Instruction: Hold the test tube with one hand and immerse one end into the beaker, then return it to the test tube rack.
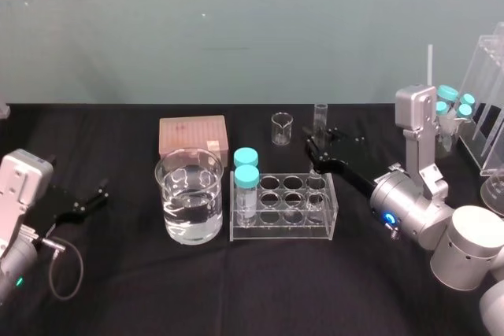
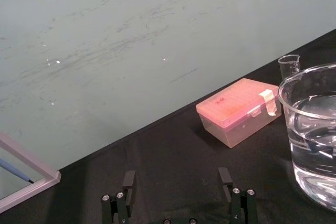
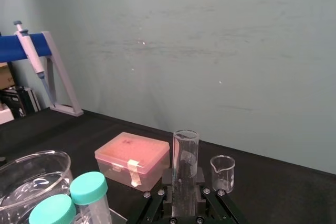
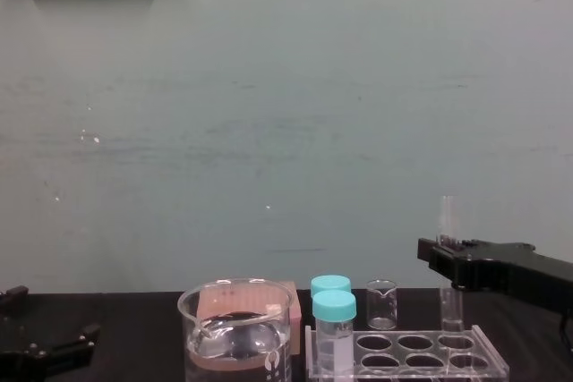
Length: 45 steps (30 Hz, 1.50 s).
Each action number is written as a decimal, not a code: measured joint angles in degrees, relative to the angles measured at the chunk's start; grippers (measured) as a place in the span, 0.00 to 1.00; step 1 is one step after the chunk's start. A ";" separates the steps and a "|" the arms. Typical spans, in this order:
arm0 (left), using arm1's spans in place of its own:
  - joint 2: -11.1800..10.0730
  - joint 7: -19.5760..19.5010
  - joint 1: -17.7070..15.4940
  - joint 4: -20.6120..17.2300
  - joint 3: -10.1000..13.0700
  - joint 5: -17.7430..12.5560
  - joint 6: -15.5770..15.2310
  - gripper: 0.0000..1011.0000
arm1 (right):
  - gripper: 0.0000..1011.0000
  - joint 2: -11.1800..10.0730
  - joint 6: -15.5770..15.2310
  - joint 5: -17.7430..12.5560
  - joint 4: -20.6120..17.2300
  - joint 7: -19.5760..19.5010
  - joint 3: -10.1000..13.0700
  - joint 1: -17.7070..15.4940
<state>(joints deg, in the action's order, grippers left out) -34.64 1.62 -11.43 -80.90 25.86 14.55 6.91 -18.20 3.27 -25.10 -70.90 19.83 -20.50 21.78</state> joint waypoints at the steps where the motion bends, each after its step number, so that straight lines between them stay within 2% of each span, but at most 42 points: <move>1: 0.00 0.00 0.00 0.00 0.00 0.00 0.00 0.99 | 0.23 0.05 0.09 0.09 0.03 0.15 0.07 -0.01; 18: 0.00 0.00 0.00 0.00 0.00 0.00 0.00 0.99 | 0.23 1.05 1.12 1.33 0.07 3.15 1.94 -0.43; 33: 0.00 0.00 0.00 0.00 0.00 0.00 0.00 0.99 | 0.23 -0.07 2.84 2.27 -4.84 4.56 3.48 -0.45; 45: 0.00 0.00 0.00 0.00 0.00 0.00 0.00 0.99 | 0.23 -1.62 4.43 2.55 -9.70 4.38 5.91 0.07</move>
<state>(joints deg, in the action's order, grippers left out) -34.64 1.62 -11.44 -80.90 25.86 14.55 6.90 -19.82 7.70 -22.55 -80.61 24.20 -14.59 21.86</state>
